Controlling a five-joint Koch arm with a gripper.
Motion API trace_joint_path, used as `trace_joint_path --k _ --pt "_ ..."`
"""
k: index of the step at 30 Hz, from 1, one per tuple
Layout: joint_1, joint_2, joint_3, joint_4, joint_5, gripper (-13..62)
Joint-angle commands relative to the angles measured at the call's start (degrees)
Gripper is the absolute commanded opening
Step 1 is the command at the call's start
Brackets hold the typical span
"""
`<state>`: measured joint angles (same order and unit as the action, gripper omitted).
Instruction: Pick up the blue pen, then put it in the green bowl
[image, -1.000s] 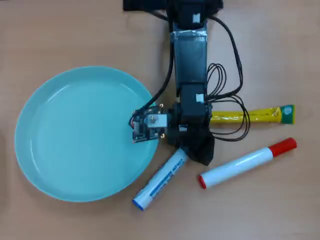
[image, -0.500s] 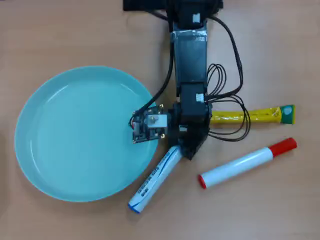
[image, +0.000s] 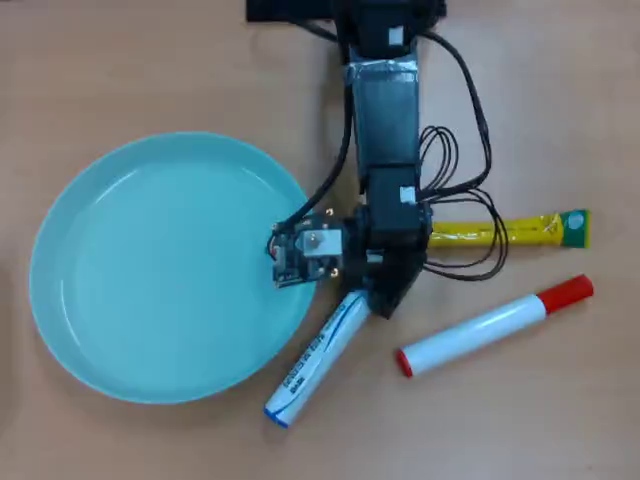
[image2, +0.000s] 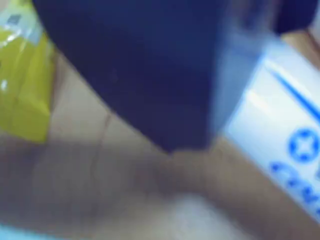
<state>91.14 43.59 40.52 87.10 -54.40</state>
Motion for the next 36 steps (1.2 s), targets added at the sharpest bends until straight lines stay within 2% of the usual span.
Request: trace_joint_path --k 1,19,31,36 --pt "-1.2 2.2 -4.0 3.6 0.5 -7.4" --pt "-6.1 21.5 -4.0 8.2 8.0 -7.2" --pt "-6.2 32.2 -3.3 8.2 30.3 -7.1" --pt "-5.1 35.2 -3.3 9.6 33.5 -7.1"
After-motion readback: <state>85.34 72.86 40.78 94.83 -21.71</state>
